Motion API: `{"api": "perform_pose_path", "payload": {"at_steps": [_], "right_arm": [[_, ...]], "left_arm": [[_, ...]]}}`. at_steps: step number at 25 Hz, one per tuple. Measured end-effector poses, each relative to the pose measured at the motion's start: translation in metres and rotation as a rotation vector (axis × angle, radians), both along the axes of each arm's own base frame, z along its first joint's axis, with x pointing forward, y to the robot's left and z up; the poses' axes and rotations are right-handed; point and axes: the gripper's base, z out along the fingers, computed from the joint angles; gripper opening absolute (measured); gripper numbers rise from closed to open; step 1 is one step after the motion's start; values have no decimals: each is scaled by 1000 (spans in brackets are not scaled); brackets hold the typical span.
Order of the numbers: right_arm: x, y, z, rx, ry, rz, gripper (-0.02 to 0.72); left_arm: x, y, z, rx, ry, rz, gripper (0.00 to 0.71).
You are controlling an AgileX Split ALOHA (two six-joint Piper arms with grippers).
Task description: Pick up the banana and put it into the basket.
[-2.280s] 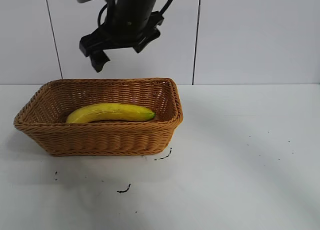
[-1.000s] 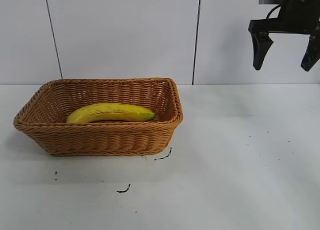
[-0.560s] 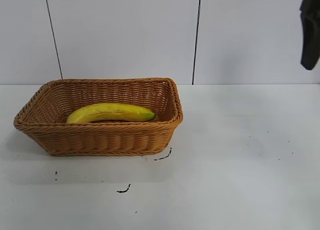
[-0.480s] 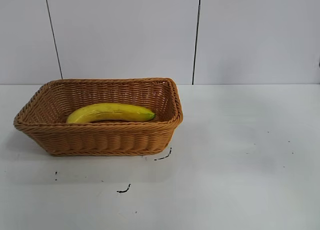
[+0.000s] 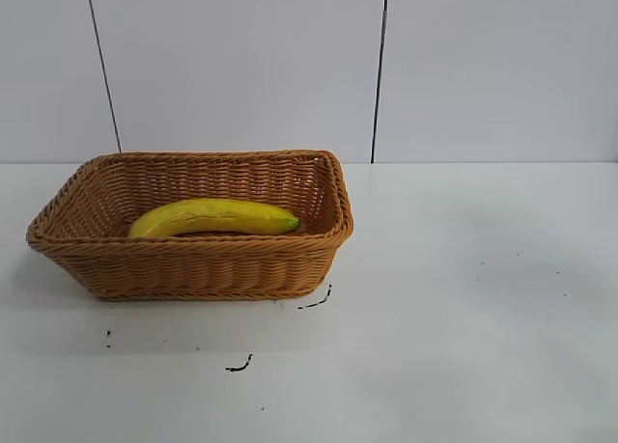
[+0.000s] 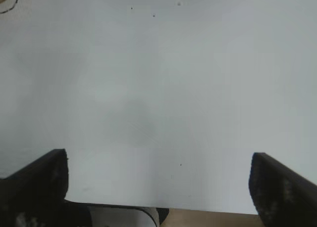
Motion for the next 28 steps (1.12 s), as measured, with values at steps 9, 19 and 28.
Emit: {"api": "perform_pose_path", "payload": {"at_steps": [9, 19, 28], "right_arm": [[-50, -2, 9, 11, -331, 0, 692], [-56, -3, 9, 0, -366, -4, 692], [-56, -3, 9, 0, -366, -4, 692]], "left_arm": [[0, 0, 0, 0, 0, 0, 690], [0, 0, 0, 1, 0, 1, 690], [0, 0, 0, 1, 0, 1, 690]]}}
